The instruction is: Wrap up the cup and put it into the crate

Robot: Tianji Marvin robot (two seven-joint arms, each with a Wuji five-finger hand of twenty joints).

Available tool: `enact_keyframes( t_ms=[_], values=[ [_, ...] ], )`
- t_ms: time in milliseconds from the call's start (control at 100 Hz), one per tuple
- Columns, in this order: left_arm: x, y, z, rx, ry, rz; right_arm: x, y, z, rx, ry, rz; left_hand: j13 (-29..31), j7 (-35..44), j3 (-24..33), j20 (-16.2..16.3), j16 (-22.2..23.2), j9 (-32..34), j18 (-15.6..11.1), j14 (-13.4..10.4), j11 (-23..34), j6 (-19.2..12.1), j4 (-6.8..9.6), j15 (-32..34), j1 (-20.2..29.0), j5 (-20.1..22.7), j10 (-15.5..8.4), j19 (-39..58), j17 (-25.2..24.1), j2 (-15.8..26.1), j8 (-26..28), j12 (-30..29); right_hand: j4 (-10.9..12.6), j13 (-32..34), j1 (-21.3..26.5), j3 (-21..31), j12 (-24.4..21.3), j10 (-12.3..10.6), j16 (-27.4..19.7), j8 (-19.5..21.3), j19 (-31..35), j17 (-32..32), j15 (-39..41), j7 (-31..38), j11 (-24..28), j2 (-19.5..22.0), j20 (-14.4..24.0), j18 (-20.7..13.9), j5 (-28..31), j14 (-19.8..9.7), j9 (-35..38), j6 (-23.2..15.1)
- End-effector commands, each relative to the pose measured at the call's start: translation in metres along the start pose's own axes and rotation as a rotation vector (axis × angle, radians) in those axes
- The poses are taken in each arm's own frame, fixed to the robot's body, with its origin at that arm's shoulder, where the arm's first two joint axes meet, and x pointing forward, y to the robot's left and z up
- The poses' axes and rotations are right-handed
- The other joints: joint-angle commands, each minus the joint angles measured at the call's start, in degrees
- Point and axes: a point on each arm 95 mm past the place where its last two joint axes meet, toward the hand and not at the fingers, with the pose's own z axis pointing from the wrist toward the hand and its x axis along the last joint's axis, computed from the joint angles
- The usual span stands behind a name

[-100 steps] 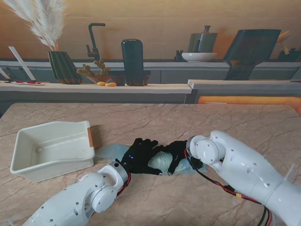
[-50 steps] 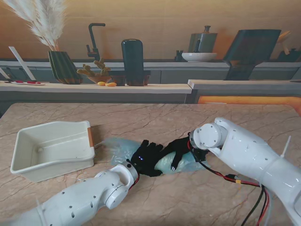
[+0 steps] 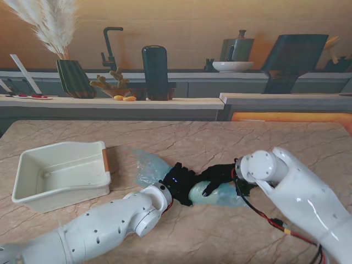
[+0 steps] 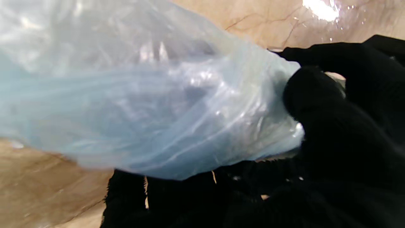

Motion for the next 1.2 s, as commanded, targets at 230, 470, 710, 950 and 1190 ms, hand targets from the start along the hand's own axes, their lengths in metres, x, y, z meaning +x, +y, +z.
enact_keyframes(
  t_ms=[230,470,710,950,1190],
  values=[
    [-0.026,0.059,-0.023,-0.216,-0.041,0.018,0.017,-0.041,-0.044,-0.348,0.054,-0.015,15.7,43.1,10.9,5.5,6.4,18.2,-1.5,-0.9,5.3,6.4,-1.37,17.8,18.8,22.9,-6.2,18.1,11.1,7.9,3.1,1.9,0.8,-0.8,-5.7,-1.1,-2.0,-1.2,-2.8,3.3,-10.0,-2.0,-6.0,2.7,-3.5,5.0,-0.5,5.2,8.4,-1.0,-0.9,-13.1],
    [-0.029,0.055,-0.023,-0.225,-0.050,-0.006,0.020,-0.066,-0.080,-0.644,0.060,-0.088,16.1,42.9,10.7,3.4,7.2,18.9,-2.1,-0.4,3.3,8.0,-0.03,19.0,19.9,24.3,-5.0,19.9,12.7,10.7,-3.4,2.0,0.3,0.9,-7.7,-1.5,-2.3,-0.7,-2.7,3.4,-10.6,-1.2,-6.6,2.0,-4.5,6.1,0.2,6.1,10.3,-0.1,1.3,-13.0],
    [-0.036,0.023,-0.025,-0.085,-0.075,-0.002,0.023,-0.086,-0.097,-0.795,0.046,-0.111,13.7,44.4,13.7,7.8,12.3,15.0,-2.7,-0.3,7.3,9.2,2.49,20.8,18.6,20.3,-6.0,19.0,10.7,12.9,2.5,6.3,0.4,1.7,-7.2,-1.7,-2.0,-0.3,-2.1,3.8,-10.8,-0.7,-5.8,2.2,-4.2,8.0,0.4,6.4,11.9,0.4,2.7,-12.9],
    [-0.050,-0.030,-0.035,0.079,-0.073,0.014,0.022,-0.102,-0.110,-0.923,0.002,-0.165,13.5,44.4,13.7,8.5,12.8,14.2,-2.7,-0.8,7.7,9.5,2.56,20.7,18.5,19.7,-4.8,18.4,10.6,13.3,3.6,6.9,0.7,2.4,-6.9,-2.1,-1.6,-0.1,-1.6,4.2,-10.7,0.1,-4.7,2.5,-3.4,8.6,0.5,6.7,12.8,0.6,3.7,-13.0],
    [-0.075,-0.104,-0.059,0.257,-0.092,0.025,0.022,-0.104,-0.111,-0.958,-0.006,-0.160,13.3,44.2,13.0,8.6,12.8,14.0,-2.8,-1.2,7.2,9.6,2.52,19.9,18.6,19.6,-4.6,17.2,10.3,13.8,3.8,6.9,0.9,2.5,-6.6,-2.3,-1.5,0.1,-1.3,4.4,-10.7,0.4,-3.8,2.6,-2.8,9.0,0.7,6.7,13.3,1.0,4.0,-12.8]
  ],
)
